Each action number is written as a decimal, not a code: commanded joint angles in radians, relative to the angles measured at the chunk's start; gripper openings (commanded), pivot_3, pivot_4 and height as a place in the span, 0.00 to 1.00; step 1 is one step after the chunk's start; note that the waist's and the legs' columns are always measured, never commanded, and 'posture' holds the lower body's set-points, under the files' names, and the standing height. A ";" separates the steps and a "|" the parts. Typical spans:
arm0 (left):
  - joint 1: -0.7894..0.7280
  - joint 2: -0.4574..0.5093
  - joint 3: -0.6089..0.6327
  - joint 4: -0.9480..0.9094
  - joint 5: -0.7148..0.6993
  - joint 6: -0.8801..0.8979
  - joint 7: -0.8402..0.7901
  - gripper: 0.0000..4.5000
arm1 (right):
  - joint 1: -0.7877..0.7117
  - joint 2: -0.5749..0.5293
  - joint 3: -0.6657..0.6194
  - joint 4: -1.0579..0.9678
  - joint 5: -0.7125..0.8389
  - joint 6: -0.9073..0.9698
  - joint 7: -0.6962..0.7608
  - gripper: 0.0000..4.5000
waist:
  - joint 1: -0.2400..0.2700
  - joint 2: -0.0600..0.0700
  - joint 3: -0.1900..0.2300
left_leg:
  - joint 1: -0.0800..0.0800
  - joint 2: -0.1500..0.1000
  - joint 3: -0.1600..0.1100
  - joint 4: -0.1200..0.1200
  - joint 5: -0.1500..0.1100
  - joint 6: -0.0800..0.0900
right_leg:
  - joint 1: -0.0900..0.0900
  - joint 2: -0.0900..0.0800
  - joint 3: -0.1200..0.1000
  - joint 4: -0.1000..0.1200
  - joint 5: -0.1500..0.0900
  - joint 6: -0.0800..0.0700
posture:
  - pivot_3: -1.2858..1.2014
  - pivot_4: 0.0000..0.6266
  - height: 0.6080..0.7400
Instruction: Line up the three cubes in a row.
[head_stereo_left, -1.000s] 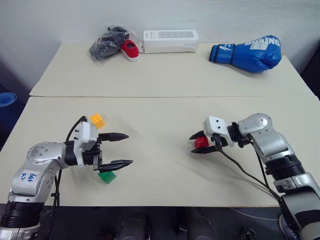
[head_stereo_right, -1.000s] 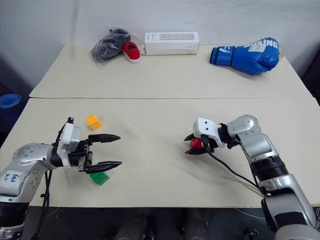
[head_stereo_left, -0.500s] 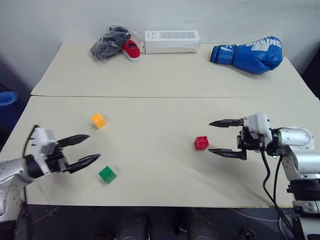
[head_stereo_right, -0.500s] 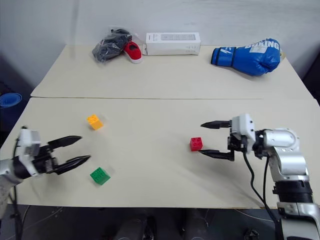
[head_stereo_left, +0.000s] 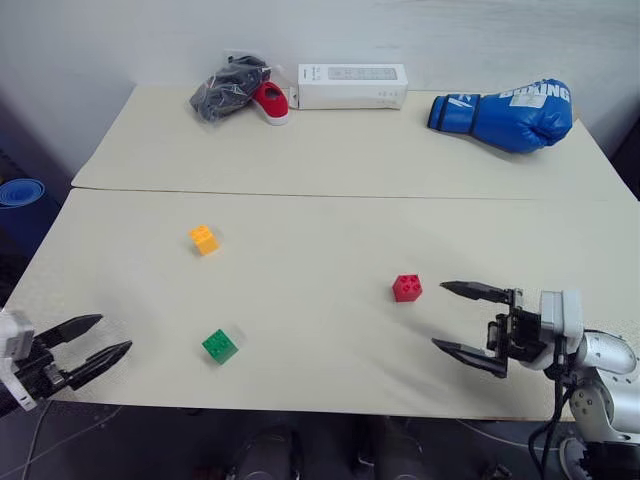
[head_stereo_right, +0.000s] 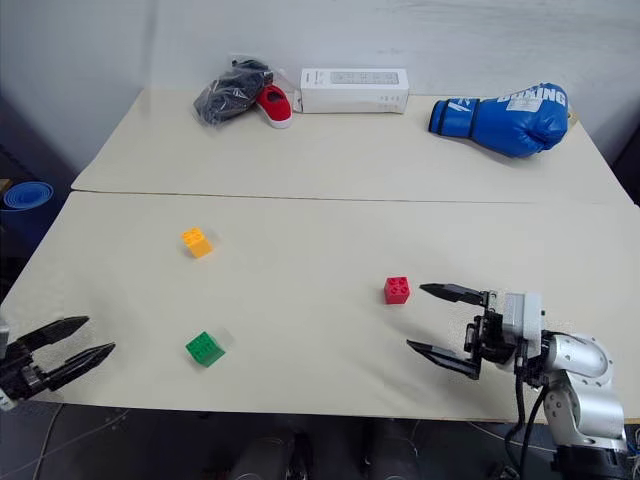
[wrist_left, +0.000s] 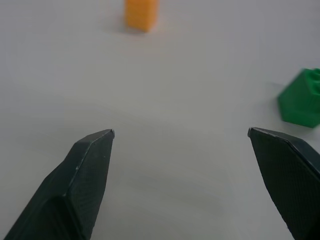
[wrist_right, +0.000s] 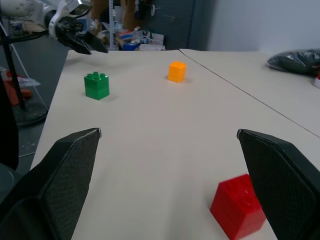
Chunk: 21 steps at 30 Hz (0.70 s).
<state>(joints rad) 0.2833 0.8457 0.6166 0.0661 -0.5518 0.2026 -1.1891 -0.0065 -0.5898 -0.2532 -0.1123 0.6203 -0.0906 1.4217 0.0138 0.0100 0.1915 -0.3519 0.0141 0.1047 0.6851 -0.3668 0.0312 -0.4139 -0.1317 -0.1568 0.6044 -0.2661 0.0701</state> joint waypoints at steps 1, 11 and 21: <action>0.002 0.023 -0.076 -0.132 0.005 -0.024 -0.065 1.00 | 0.015 -0.002 0.015 -0.061 0.025 -0.030 0.024 0.99 | -0.003 0.001 0.000 | 0.000 0.000 0.000 0.000 0.000 0.000 | 0.000 0.000 0.000 0.000 0.000 0.000 | 0.52 0.24 1.00; -0.006 -0.094 -0.217 -0.335 0.019 0.048 0.103 1.00 | 0.064 -0.009 0.031 -0.084 0.004 -0.042 0.003 0.99 | -0.016 0.001 0.000 | 0.000 0.000 0.000 -0.001 0.002 0.005 | 0.000 0.001 0.000 0.000 0.000 0.000 | 0.52 0.24 1.00; 0.020 -0.234 -0.333 -0.351 0.106 -0.003 0.249 0.92 | 0.080 -0.020 0.036 -0.101 0.001 -0.044 -0.027 1.00 | -0.011 0.000 0.000 | 0.001 0.000 0.000 -0.001 0.003 0.005 | 0.001 0.001 0.000 0.000 0.000 0.000 | 0.52 0.24 1.00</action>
<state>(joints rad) 0.2911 0.6092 0.2857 -0.2606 -0.4596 0.2259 -0.9462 0.0674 -0.5900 -0.2039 -0.1849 0.6138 -0.1274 1.4011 0.0033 0.0102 0.1916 -0.3511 0.0140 0.1052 0.6841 -0.3640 0.0363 -0.4131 -0.1308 -0.1570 0.6044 -0.2664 0.0697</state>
